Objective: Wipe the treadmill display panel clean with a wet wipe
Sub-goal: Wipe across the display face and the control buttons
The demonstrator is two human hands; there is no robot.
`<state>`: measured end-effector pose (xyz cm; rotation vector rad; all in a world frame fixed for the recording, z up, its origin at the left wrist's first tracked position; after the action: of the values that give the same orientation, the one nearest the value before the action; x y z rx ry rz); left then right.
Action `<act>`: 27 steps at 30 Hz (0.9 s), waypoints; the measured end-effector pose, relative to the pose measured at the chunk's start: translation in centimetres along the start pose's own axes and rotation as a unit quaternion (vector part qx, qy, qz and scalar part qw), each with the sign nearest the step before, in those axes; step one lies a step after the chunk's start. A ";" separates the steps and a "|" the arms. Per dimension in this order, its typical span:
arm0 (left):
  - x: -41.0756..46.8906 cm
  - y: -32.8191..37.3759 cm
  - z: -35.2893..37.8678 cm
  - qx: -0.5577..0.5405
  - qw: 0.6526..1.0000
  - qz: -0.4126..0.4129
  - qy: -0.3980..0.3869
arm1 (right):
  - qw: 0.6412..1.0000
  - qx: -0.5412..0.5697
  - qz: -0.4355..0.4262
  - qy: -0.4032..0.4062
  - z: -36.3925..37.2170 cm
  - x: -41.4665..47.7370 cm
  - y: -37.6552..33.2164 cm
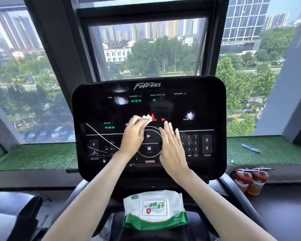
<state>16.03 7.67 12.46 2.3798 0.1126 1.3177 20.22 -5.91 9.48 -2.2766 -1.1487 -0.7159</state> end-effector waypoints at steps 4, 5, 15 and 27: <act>-0.5 -5.1 -6.0 0.008 0.957 -0.198 0.213 | 0.999 -0.009 -0.040 -0.033 0.5 1.4 -1.4; -1.0 -5.5 -6.2 0.012 0.934 -0.249 0.256 | 0.999 -0.003 -0.037 -0.033 0.7 1.7 -1.7; -1.3 -5.8 -6.8 0.018 0.965 -0.186 0.185 | 0.994 -0.087 -0.049 -0.051 2.3 2.4 -3.8; -1.9 -8.0 -8.8 0.019 0.932 -0.258 0.255 | 0.980 -0.173 -0.046 -0.085 3.0 2.4 -4.2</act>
<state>8.75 17.19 11.90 1.7859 0.8553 1.6147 18.64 -0.43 9.62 -2.6291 -1.2988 -0.8243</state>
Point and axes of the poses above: each hand's wrist, its own x-axis towards the middle knuckle, its own z-axis out of the palm, y = z × x, the point moved 5 cm from there along x, towards the middle knuckle, and after that the axes turned 4 degrees about -x, right-handed, at the moved point
